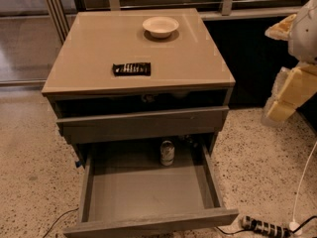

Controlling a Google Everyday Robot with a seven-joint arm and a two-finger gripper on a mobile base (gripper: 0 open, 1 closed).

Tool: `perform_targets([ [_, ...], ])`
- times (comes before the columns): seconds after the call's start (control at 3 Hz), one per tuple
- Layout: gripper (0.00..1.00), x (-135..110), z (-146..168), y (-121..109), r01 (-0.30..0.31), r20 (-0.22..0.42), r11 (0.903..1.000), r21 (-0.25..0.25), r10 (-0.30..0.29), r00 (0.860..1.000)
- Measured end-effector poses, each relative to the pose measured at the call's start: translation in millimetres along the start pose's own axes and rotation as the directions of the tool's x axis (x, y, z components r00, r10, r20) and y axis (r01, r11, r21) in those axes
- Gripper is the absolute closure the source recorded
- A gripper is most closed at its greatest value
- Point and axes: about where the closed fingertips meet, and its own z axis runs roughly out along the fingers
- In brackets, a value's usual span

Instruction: Place rxbar chocolate into middle drawer

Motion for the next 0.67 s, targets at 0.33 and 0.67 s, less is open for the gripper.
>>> perform_targets([
  [0.33, 0.00, -14.2, 4.9, -15.2, 0.029, 0.020, 0.9996, 0.004, -0.029, 0.999],
  [0.67, 0.00, -24.9, 13.6, -36.1, 0.061, 0.039, 0.9978, -0.025, -0.060, 0.997],
])
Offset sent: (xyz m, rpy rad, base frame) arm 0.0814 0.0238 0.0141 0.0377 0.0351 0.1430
